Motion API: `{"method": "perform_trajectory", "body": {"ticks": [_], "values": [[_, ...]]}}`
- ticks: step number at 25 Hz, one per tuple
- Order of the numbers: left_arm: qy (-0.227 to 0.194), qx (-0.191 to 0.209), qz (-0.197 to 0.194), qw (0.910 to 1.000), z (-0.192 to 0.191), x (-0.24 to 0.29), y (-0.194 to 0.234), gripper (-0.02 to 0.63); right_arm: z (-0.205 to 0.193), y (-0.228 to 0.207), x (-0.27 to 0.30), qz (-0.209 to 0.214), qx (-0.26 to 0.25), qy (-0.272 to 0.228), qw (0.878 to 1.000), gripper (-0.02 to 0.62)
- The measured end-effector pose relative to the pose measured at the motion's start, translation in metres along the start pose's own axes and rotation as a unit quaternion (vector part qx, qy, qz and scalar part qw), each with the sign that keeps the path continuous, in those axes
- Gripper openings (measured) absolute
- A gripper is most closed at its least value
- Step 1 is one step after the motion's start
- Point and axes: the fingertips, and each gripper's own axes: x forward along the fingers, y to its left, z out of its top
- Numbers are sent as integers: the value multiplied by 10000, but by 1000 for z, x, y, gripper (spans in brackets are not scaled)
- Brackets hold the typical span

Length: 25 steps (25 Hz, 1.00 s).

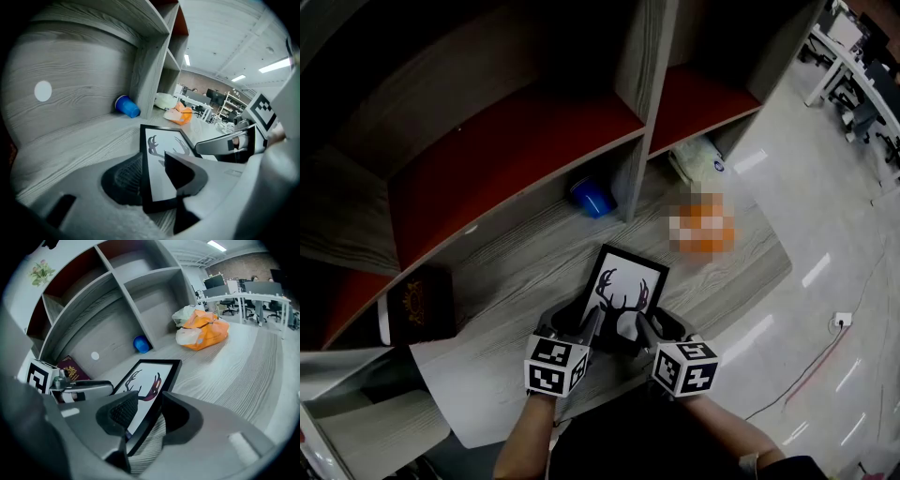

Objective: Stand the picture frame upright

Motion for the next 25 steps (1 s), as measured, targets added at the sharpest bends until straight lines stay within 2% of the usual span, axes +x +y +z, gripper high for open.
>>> {"method": "perform_trajectory", "body": {"ticks": [4,11,18,25], "values": [[100,37,-15,9999,0,10,3,160,1,-2,0,-128,9,-39,9999,151],[184,114,-30,9998,3,25,7,170,3,-10,4,-255,236,-45,9994,198],[372,135,-139,9991,2,38,5,235,7,-15,15,-357,408,-36,9985,212],[532,286,-213,9979,-1,40,1,230,9,-11,19,-397,309,9,9987,235]]}}
